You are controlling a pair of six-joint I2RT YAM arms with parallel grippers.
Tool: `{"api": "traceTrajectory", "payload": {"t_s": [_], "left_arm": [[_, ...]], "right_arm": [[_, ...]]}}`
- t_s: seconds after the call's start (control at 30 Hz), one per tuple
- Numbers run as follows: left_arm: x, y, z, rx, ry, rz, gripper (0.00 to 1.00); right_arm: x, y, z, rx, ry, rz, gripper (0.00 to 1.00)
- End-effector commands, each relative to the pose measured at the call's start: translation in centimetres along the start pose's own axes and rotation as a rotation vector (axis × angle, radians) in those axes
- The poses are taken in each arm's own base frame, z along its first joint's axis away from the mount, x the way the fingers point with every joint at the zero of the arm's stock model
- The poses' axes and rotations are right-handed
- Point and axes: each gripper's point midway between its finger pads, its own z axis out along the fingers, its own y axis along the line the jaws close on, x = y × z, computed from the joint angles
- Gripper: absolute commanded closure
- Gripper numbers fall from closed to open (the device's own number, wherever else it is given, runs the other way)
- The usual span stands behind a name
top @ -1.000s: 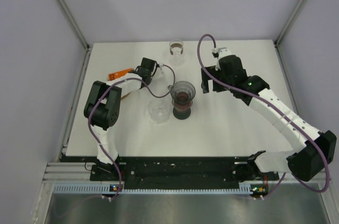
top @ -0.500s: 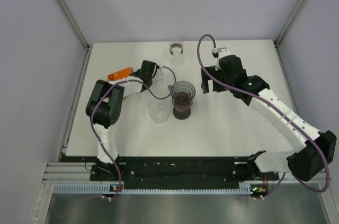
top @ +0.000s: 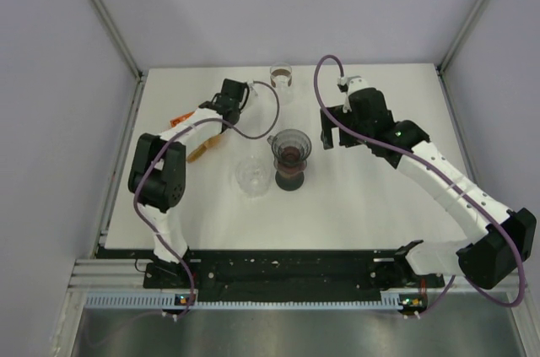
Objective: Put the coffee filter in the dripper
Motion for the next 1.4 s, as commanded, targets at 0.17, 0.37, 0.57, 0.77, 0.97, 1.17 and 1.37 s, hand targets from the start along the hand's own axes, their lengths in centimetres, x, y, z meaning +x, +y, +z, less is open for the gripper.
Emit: {"api": "traceTrajectory", "payload": {"t_s": [0.17, 0.37, 0.57, 0.77, 0.97, 1.17, 1.37], "left_arm": [[-3.3, 4.5, -9.5, 0.164, -0.176, -0.352, 1.0], [-4.8, 7.4, -16.2, 0.23, -0.321, -0.511, 1.0], [-6.2, 9.2, -23.2, 0.329, -0.472, -0.67, 1.0], [-6.8, 10.1, -27.6, 0.357, -0.568, -0.747, 1.0], [-7.6, 10.2, -29.7, 0.401, -0.626, -0.764, 1.0], [-8.3, 10.1, -30.4, 0.43, -0.638, -0.791, 1.0], [-8.3, 10.6, -32.0, 0.447, -0.679, -0.772, 1.0]], "right_arm": [[-4.3, -0.4, -3.6, -0.007, -0.143, 0.012, 0.04], [-8.1, -0.3, -6.2, 0.002, -0.255, 0.097, 0.04], [-13.6, 6.2, -7.1, -0.216, -0.396, 0.157, 0.06], [-17.0, 15.7, -6.1, -0.502, -0.428, 0.202, 0.13], [-16.9, 23.0, -4.2, -0.613, -0.397, 0.168, 0.14], [-14.8, 25.0, -0.5, -0.606, -0.313, 0.186, 0.19], [-13.6, 21.8, 2.9, -0.441, -0.288, 0.16, 0.45]]}}
